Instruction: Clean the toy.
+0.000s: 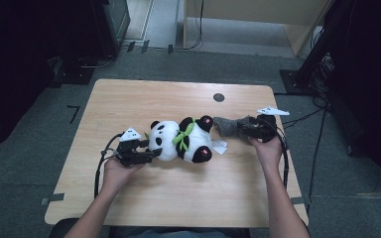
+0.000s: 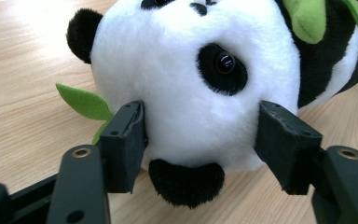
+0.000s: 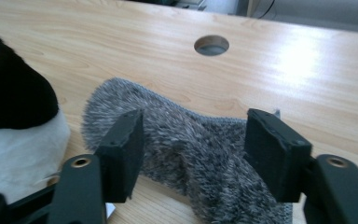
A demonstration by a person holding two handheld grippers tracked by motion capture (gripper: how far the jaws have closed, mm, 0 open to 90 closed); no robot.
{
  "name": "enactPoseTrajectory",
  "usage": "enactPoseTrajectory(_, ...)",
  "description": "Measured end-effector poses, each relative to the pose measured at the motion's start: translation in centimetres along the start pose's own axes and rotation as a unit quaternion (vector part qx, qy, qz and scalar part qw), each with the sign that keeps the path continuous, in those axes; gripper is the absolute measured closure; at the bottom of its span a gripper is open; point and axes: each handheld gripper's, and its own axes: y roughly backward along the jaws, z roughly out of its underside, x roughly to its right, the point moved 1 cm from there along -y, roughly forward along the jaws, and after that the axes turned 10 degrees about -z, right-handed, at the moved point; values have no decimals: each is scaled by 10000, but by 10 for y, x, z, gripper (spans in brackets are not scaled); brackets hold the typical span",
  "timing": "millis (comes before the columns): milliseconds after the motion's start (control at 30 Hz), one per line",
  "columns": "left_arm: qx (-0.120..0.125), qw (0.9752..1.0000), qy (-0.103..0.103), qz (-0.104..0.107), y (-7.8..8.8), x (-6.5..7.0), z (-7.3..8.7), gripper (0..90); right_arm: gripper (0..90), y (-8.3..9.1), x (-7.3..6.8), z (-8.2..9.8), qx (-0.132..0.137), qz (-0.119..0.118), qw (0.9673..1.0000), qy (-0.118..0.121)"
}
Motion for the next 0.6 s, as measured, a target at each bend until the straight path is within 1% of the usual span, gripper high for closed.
enactPoseTrajectory(33,4,10000,-16,7,0,0,0,343,373,2,-2,0,53,-9,10000,22)
enactPoseTrajectory(133,23,10000,-25,-15,0,0,0,324,358,5,-7,0,178,-102,9998,-81)
enactPoseTrajectory(200,62,10000,-59,-50,1,0,-1,321,359,6,-11,0,217,-169,9996,-94)
enactPoseTrajectory(333,79,9999,-54,-39,2,0,-1,322,358,8,-23,3,184,-223,9996,47)
enactPoseTrajectory(433,104,9999,-36,-23,3,-1,-2,320,357,9,-33,7,143,-249,9993,222)
enactPoseTrajectory(500,121,9999,-6,17,3,-2,-3,306,357,10,-39,8,152,-273,9991,272)
enactPoseTrajectory(600,112,9999,44,103,3,-3,-3,278,355,13,-48,9,200,-374,9987,300)
